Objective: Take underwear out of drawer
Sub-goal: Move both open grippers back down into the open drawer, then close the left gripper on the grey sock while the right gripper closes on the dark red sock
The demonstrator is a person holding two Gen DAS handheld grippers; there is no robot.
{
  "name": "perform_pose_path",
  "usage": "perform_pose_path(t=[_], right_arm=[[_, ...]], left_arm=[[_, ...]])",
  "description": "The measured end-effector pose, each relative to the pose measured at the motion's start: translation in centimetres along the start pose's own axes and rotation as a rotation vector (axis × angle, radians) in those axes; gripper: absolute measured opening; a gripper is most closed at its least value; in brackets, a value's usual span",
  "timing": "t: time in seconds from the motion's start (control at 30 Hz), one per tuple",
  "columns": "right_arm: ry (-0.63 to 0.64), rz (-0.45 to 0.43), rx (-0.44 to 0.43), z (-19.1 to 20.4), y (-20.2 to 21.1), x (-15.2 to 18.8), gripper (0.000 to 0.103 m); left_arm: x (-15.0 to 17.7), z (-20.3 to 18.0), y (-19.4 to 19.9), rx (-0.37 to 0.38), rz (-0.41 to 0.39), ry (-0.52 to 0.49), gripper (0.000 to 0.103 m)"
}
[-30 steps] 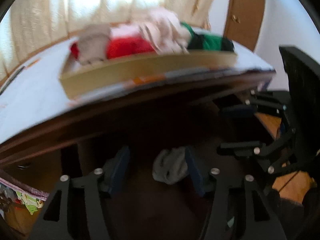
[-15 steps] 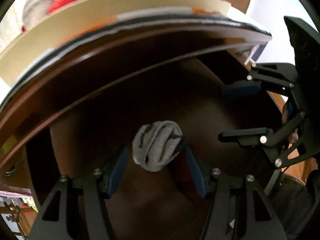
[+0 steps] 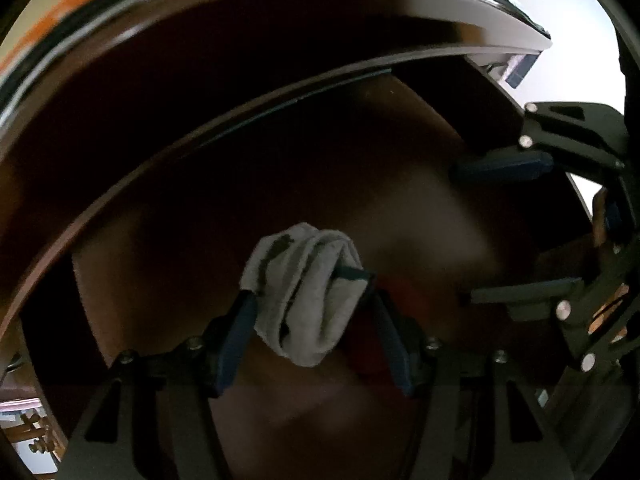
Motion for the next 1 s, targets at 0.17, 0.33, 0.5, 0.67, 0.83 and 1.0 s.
perform_pose_path(t=[0.17, 0.33, 0.5, 0.67, 0.83, 1.0], right_arm=[[0.034, 0.062, -0.032, 0.8, -1.1, 0.0, 0.057], [0.043, 0.140, -0.056, 1.1, -2.7, -0.4, 0.057], [0.036, 0.186, -0.097, 1.6, -4.0, -1.0, 0.057], [0.046, 0.256, -0.134, 2.3, -5.7, -1.3, 0.057], [0.012, 0.303, -0.186, 2.1, -6.9, -1.4, 0.056], [-0.002, 0.333, -0.245, 2.0, -7.6, -1.3, 0.035]], left_arm=[[0.2, 0.4, -0.2, 0.022, 0.005, 0.007, 0.016], [0.3, 2.4, 0.4, 0.023, -0.038, 0.056, 0.013], [0.8, 3.9, 1.3, -0.017, -0.080, 0.091, 0.013], [-0.2, 4.9, 2.3, -0.002, -0.095, 0.105, 0.013], [0.3, 5.9, 2.9, 0.029, -0.117, 0.136, 0.013], [1.5, 6.3, 3.7, 0.041, -0.146, 0.155, 0.012]])
Point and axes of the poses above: each gripper's, at about its wrist camera, not at the fingertips, and y roughly against the way its jaws point, z to its left, x to its underside, the point moved 4 cm from there along -y, roughly the way its jaws point, and after that the axes turned 2 degrees about x, right-handed, at the moved point
